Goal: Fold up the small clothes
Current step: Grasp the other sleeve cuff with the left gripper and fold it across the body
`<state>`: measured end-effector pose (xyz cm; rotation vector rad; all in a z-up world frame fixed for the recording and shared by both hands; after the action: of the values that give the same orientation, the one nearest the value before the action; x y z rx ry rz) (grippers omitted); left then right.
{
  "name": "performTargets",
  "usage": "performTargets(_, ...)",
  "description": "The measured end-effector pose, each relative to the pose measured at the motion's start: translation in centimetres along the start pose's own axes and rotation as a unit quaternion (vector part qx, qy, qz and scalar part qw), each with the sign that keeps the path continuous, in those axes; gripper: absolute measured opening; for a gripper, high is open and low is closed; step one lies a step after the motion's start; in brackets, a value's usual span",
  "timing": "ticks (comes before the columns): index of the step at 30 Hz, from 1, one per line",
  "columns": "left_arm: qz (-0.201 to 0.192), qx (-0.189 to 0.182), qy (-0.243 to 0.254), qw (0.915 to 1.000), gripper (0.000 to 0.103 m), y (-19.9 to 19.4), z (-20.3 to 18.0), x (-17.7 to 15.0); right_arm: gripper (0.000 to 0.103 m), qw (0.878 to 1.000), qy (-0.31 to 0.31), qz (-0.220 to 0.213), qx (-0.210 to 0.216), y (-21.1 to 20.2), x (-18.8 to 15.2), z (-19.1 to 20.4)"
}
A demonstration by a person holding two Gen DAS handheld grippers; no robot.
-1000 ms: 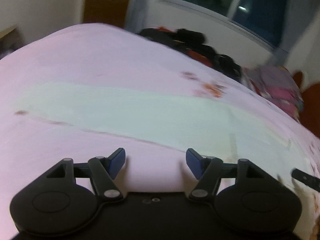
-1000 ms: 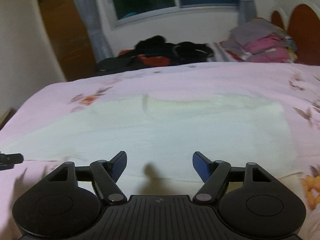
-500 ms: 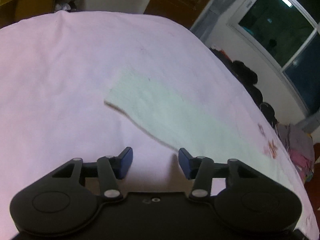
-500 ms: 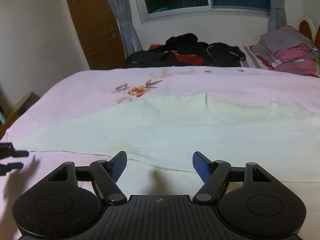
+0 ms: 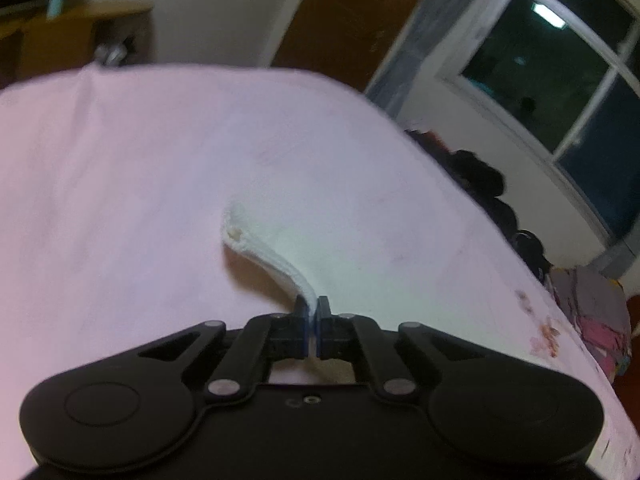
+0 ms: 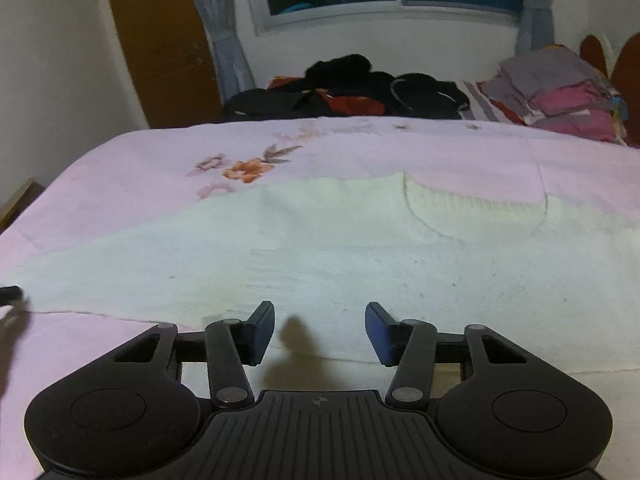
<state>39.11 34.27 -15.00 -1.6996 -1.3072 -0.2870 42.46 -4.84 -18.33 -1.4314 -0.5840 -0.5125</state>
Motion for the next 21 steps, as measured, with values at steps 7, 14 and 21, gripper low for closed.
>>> performTargets(7, -0.003, -0.092, 0.087, 0.9919, 0.003, -1.2, -9.8, 0.1, 0.051, 1.0, 0.008, -0.003, 0.01, 0.2, 0.2, -0.9)
performTargets(14, 0.059, -0.226, 0.163, 0.9586, 0.003, -0.4, -23.2, -5.0, 0.051, 0.998, 0.049, -0.03, 0.006, -3.7, 0.6, -5.8)
performTargets(21, 0.152, -0.308, 0.21, 0.9156, 0.003, 2.2, -32.8, -15.0, 0.051, 0.995, 0.084, -0.04, -0.026, -7.1, -0.3, -12.4)
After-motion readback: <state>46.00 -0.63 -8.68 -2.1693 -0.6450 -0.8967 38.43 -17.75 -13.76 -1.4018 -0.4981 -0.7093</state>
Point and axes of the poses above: each gripper's, at about its wrist camera, not at the fingertips, and y roughly the way its jaws point, z to its left, x to its top, the point moved 1 cm from there along y, roughly the way its jaws point, and after that the axes turned 14 degrees about -x, right-handed, at the moved point
